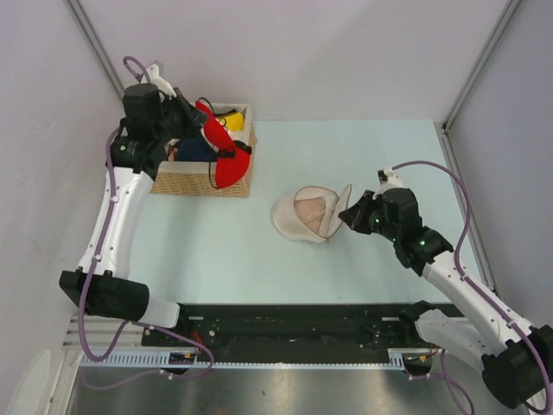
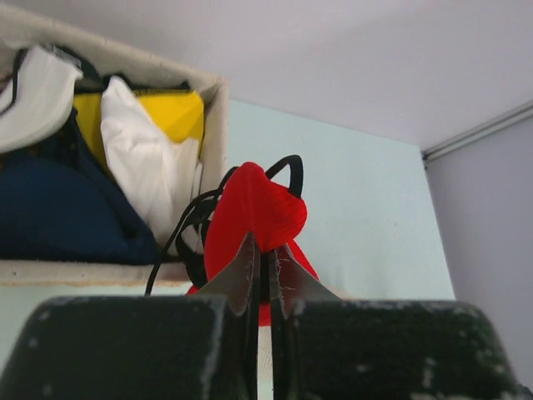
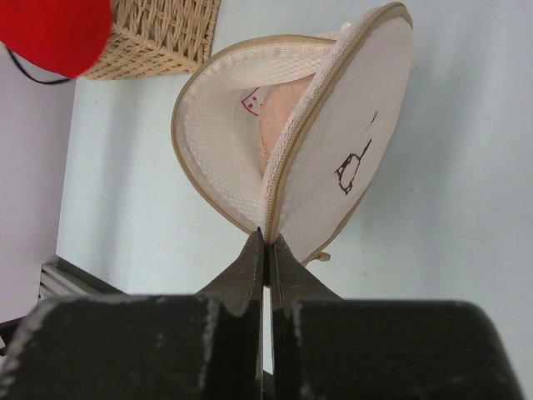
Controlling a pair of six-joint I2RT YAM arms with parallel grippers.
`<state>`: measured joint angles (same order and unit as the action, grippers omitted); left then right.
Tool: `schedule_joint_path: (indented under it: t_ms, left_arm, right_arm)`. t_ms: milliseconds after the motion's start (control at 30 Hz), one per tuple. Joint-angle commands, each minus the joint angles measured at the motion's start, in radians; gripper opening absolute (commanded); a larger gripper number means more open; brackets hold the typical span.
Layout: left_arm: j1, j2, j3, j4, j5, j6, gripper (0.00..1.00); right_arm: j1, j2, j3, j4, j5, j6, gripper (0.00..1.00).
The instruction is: Unzip the laundry bag and remove the bra
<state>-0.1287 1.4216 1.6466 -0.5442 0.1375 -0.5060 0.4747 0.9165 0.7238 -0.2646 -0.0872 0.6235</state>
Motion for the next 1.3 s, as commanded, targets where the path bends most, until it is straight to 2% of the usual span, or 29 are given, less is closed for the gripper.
schedule_joint_path:
  t_ms: [0, 400, 633, 833, 967, 1100, 1267]
  left_arm:
    - [0.026, -0.007, 0.168, 0.010, -0.007, 0.027, 0.00]
    - [0.126, 0.157, 0.433, -0.035, -0.038, 0.037, 0.00]
    - [0.216, 0.281, 0.443, 0.035, -0.061, 0.032, 0.00]
    - [0.256, 0.395, 0.489, 0.067, -0.073, 0.030, 0.01]
    - [0.262, 0.398, 0.409, 0.118, -0.099, 0.035, 0.00]
    - [0.262, 0.366, 0.190, 0.216, -0.136, 0.026, 0.00]
    - [0.262, 0.373, -0.031, 0.314, -0.208, 0.003, 0.00]
  right_arm:
    - [-0.010, 0.008, 0.040, 0.030, -0.008, -0.016, 0.00]
    - [-0.027, 0.051, 0.040, 0.061, -0.061, -0.007, 0.00]
    - [-0.151, 0.031, 0.048, 0.002, -0.112, -0.037, 0.00]
    - [-0.240, 0.102, 0.049, 0.014, -0.114, -0.042, 0.00]
    - [-0.249, 0.180, 0.054, 0.083, -0.131, -0.024, 0.00]
    - [-0.249, 0.290, 0.077, 0.140, -0.157, -0.015, 0.00]
    - [-0.249, 0.334, 0.104, 0.148, -0.166, -0.030, 0.00]
